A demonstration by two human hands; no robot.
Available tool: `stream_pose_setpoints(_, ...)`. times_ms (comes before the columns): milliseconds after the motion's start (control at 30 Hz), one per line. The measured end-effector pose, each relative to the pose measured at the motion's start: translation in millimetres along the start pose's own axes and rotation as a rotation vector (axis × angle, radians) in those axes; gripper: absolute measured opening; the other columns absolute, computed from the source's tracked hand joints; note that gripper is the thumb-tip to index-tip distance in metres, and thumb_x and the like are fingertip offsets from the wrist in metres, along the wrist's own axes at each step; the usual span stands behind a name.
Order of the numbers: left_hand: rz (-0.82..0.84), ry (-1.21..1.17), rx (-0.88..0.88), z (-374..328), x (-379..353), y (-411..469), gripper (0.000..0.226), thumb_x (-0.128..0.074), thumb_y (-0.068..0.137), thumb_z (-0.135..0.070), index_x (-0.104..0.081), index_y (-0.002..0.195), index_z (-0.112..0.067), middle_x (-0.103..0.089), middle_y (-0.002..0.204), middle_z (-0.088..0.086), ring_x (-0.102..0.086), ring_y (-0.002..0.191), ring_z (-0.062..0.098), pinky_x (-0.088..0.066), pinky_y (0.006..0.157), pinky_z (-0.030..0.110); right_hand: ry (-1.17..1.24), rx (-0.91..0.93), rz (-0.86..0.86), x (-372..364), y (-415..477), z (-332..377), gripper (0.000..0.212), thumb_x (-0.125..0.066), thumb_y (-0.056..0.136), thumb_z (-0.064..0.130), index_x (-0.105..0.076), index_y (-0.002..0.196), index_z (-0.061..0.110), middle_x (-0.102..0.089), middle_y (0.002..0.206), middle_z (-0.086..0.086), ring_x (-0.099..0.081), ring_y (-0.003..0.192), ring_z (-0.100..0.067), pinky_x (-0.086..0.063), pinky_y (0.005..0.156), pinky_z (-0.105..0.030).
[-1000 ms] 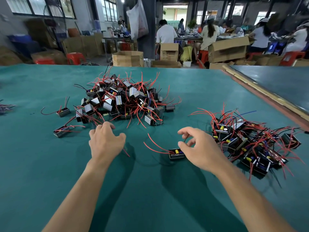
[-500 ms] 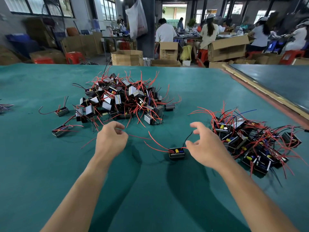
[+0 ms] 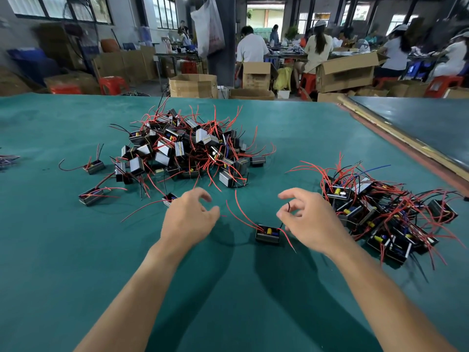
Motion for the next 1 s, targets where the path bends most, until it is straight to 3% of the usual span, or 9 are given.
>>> stream_pose_setpoints(100,-0.103,0.131,0.130,15,15,2,0.040,-0.061,0.086,-0.041,-0.047,0.116,-0.018,-0.064,0.087,-0.001,-0.059,0.091,0.029,-0.039,0.074,0.033,0.017,0.014,-0.037,3,2,0,0.038,-0.058,0.091,0.010,-0.051,0.121,0.032,-0.072,0.079,0.022,-0.069,0.065,-0.016,-0.057,0.078,-0.042)
stream_pose_setpoints(300,-0.048,0.272,0.174,26,11,5,0.049,-0.057,0.089,-0.051,-0.053,0.116,-0.010,-0.053,0.117,0.016,-0.054,0.108,0.037,-0.042,0.088,0.040,-0.048,-0.027,-0.063,6,5,-5,0.024,-0.054,0.092,0.007,-0.067,0.111,0.015,-0.075,0.082,0.011,-0.066,0.067,-0.010,-0.057,0.081,-0.039)
stream_pose_setpoints(400,-0.057,0.213,0.160,24,10,6,0.037,-0.057,0.089,-0.050,-0.059,0.105,-0.017,-0.052,0.113,0.014,-0.052,0.107,0.034,-0.040,0.084,0.037,-0.006,0.004,-0.110,11,2,2,0.021,-0.058,0.091,0.008,-0.070,0.092,0.025,-0.075,0.078,0.011,-0.067,0.067,-0.010,-0.057,0.082,-0.040)
stream_pose_setpoints(500,-0.084,0.159,0.137,21,13,5,0.029,-0.060,0.087,-0.048,-0.065,0.079,-0.021,-0.056,0.099,0.008,-0.054,0.102,0.030,-0.037,0.076,0.031,-0.009,0.068,-0.136,15,0,7,0.022,-0.059,0.092,0.009,-0.075,0.092,0.025,-0.074,0.078,0.012,-0.068,0.070,-0.015,-0.055,0.081,-0.038)
stream_pose_setpoints(600,-0.049,0.136,0.036,9,11,2,0.032,-0.072,0.081,-0.041,-0.060,0.061,-0.019,-0.060,0.072,-0.003,-0.058,0.075,0.020,-0.036,0.057,0.027,0.002,0.111,-0.157,18,-1,9,0.024,-0.059,0.094,0.010,-0.077,0.097,0.025,-0.075,0.083,0.013,-0.069,0.076,-0.010,-0.054,0.084,-0.036)
stream_pose_setpoints(700,0.090,0.072,-0.087,-3,1,-3,0.024,-0.078,0.075,-0.021,-0.055,0.078,-0.023,-0.062,0.077,-0.012,-0.063,0.078,0.019,-0.049,0.067,0.033,0.042,0.162,-0.162,19,-2,13,0.025,-0.059,0.095,0.008,-0.078,0.100,0.023,-0.076,0.087,0.011,-0.069,0.082,-0.004,-0.054,0.085,-0.033)
stream_pose_setpoints(800,0.172,0.028,-0.183,-10,-4,-6,0.038,-0.072,0.074,-0.005,-0.053,0.099,-0.027,-0.066,0.089,-0.014,-0.063,0.085,0.018,-0.052,0.079,0.037,0.100,0.194,-0.148,16,-2,15,0.026,-0.058,0.096,0.005,-0.078,0.102,0.021,-0.076,0.090,0.011,-0.068,0.081,0.001,-0.055,0.086,-0.032)
stream_pose_setpoints(900,0.175,0.087,-0.280,-15,-7,-9,0.054,-0.067,0.073,-0.003,-0.056,0.118,-0.032,-0.061,0.111,-0.007,-0.053,0.102,0.018,-0.046,0.089,0.036,0.166,0.196,-0.082,11,-3,17,0.025,-0.057,0.096,0.004,-0.075,0.104,0.019,-0.077,0.087,0.011,-0.071,0.084,-0.006,-0.056,0.088,-0.037)
stream_pose_setpoints(1000,0.177,0.044,-0.417,-29,-9,-15,0.043,-0.075,0.071,-0.013,-0.066,0.109,-0.031,-0.058,0.113,-0.008,-0.049,0.110,0.015,-0.042,0.094,0.034,0.178,0.186,0.013,4,-5,19,0.026,-0.056,0.096,0.006,-0.071,0.099,0.027,-0.076,0.082,0.014,-0.071,0.084,-0.017,-0.056,0.088,-0.040)
Point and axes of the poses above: each hand's wrist, its own y-axis towards the middle knuckle, its own x-axis out of the back of the hand, z = x × y, the point moved 6 cm from there along y, towards the middle knuckle
